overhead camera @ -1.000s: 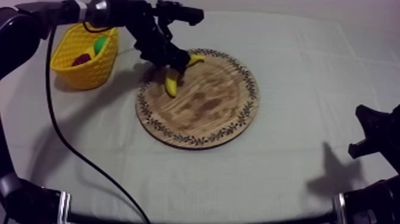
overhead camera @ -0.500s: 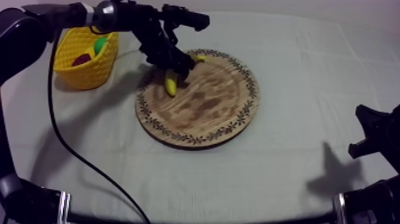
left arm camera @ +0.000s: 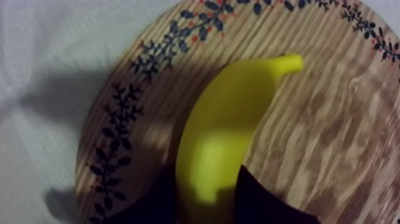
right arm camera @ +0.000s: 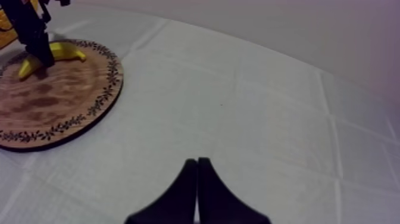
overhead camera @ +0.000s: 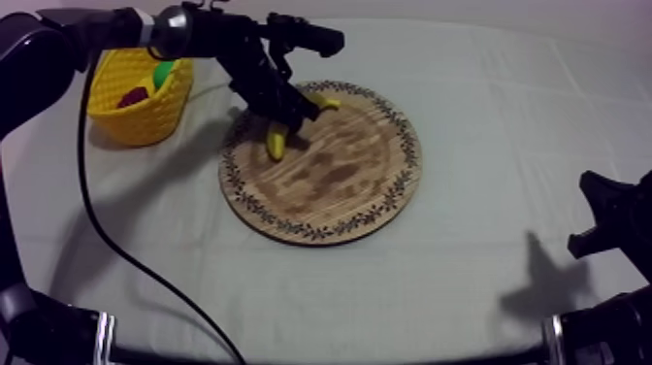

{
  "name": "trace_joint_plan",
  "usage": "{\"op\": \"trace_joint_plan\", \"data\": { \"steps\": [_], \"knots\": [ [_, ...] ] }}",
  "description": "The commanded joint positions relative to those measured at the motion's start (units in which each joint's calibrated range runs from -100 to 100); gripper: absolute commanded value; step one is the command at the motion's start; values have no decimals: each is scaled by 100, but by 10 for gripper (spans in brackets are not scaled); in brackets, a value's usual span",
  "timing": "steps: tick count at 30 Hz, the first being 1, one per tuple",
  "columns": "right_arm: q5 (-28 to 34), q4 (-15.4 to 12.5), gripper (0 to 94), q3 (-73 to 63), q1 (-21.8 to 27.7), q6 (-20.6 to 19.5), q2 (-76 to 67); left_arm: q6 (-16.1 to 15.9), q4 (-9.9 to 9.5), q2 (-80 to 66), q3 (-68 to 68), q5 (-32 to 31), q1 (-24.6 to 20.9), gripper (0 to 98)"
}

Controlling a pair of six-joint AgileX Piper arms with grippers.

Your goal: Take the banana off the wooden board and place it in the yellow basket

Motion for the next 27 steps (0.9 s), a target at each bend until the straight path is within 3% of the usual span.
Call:
{"op": "trace_joint_plan", "data": {
  "steps": [1,10,17,27],
  "knots": [
    [2,-1,3,-5,2,-2,0,-6,-12,-63,59,-98,9,234],
    [2,-1,3,-5,2,-2,0,84,-43,-888,645,-341,142,182],
    [2,-1,3,-5,2,-2,0,383,-172,-2216,1309,-375,225,199],
    [2,-1,3,-5,2,-2,0,793,-274,-4230,2329,-362,-114,217]
  ]
}}
